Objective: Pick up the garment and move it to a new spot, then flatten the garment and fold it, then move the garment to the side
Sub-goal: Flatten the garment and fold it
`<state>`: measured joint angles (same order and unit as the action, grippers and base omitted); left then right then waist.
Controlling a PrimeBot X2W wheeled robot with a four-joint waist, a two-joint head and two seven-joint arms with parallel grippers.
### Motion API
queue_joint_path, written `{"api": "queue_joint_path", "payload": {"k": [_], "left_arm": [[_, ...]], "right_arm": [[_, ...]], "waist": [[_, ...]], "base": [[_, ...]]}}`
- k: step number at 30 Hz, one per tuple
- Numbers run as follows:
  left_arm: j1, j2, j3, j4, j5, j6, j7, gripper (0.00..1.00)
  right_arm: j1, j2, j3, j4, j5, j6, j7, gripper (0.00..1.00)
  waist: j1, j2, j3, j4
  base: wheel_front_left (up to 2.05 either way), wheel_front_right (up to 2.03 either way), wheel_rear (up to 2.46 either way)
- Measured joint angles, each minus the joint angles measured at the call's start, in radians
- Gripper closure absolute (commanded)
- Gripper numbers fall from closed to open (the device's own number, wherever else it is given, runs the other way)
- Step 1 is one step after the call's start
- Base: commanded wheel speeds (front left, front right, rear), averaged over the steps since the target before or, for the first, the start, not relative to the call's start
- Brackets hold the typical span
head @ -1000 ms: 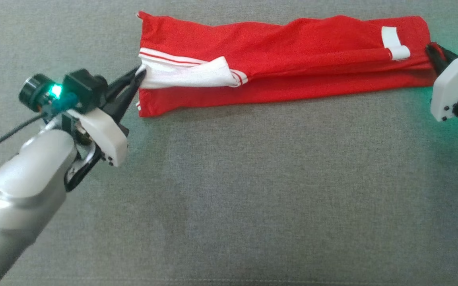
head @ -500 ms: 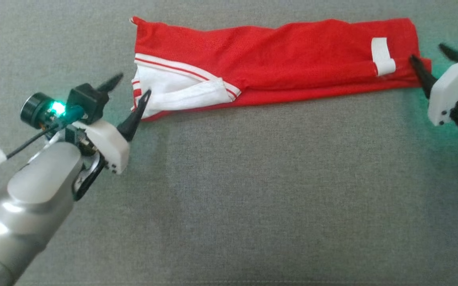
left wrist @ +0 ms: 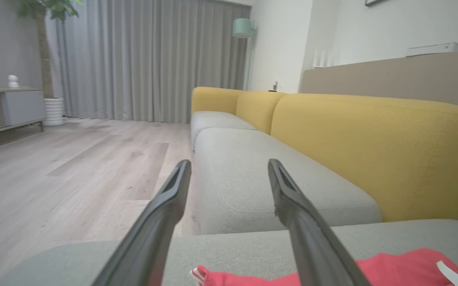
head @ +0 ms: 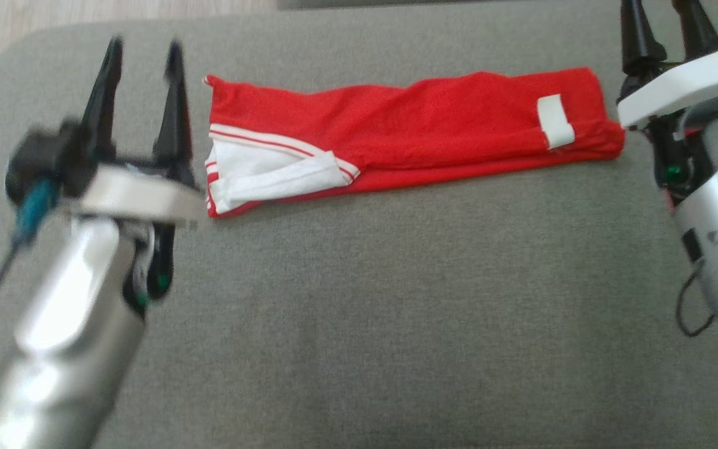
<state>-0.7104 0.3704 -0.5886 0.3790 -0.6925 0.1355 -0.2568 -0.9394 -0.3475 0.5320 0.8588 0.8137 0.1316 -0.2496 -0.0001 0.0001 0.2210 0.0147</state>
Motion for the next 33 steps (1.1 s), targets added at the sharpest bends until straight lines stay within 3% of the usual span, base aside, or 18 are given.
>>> {"api": "queue_joint_path", "payload": {"k": [7,12,17,25,33], "left_arm": [[0.312,-0.108,0.231,-0.156,0.158,0.007,0.000,0.00],[0.464,-0.179,0.327,-0.184,0.255,-0.040,0.000,0.00],[0.579,-0.237,0.378,-0.182,0.334,-0.089,0.000,0.00],[0.564,-0.289,0.452,-0.173,0.418,-0.160,0.000,0.00],[0.488,-0.316,0.451,-0.135,0.460,-0.208,0.000,0.00]], "right_arm": [[0.233,0.131,-0.263,-0.204,-0.259,0.000,-0.002,0.00],[0.493,0.256,-0.384,-0.322,-0.410,0.000,-0.002,0.00],[0.638,0.279,-0.415,-0.394,-0.482,0.000,-0.002,0.00],[0.618,0.288,-0.444,-0.403,-0.512,0.000,-0.002,0.00],[0.415,0.291,-0.706,-0.183,-0.604,0.000,0.022,0.00]], "waist": [[-0.0001,0.0000,-0.057,-0.016],[-0.0001,0.0000,-0.086,-0.023],[-0.0002,0.0000,-0.095,-0.034],[0.0001,0.0000,-0.040,-0.030],[0.0003,0.0000,0.035,0.015]], "base": [[0.00,0.00,0.00],[0.00,0.00,0.00],[0.00,0.00,0.00],[0.00,0.00,0.00],[0.00,0.00,0.00]]}}
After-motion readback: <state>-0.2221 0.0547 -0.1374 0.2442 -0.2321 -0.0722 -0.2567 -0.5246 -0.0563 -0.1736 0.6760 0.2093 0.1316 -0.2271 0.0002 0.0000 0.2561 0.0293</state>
